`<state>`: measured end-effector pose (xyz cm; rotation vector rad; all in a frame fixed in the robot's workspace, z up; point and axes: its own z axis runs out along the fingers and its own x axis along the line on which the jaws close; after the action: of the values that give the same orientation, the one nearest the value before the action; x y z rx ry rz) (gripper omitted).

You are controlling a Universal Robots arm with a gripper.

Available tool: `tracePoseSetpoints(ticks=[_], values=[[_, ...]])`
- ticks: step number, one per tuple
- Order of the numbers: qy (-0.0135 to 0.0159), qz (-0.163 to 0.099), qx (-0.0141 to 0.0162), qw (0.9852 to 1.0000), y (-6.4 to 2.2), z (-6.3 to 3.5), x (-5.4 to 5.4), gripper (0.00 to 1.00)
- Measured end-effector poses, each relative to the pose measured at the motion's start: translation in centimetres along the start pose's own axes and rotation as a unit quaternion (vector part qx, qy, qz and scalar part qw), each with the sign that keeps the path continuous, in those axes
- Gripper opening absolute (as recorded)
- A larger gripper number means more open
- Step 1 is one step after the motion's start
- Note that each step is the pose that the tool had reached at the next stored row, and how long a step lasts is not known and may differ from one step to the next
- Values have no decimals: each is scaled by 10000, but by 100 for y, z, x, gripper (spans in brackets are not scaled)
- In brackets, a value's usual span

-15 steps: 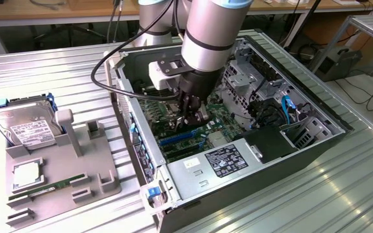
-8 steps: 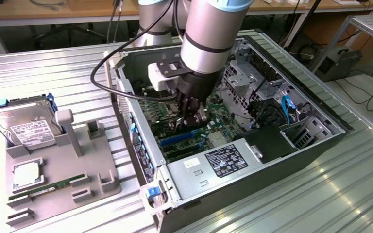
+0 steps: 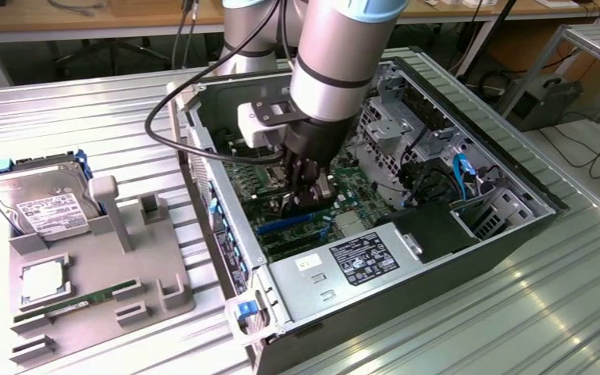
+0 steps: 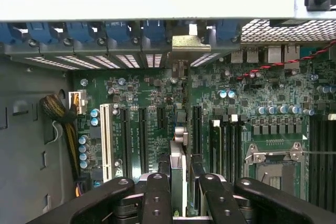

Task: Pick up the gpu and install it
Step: 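Insert the gpu into the slot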

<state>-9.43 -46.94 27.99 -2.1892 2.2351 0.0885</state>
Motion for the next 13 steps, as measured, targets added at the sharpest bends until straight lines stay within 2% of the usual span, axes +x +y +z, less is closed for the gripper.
tracePoseSetpoints(ticks=[2, 13], values=[[15, 0, -4, 10000, -1, 9, 0, 26], [16, 2, -30, 10000, -2, 73, 1, 26]])
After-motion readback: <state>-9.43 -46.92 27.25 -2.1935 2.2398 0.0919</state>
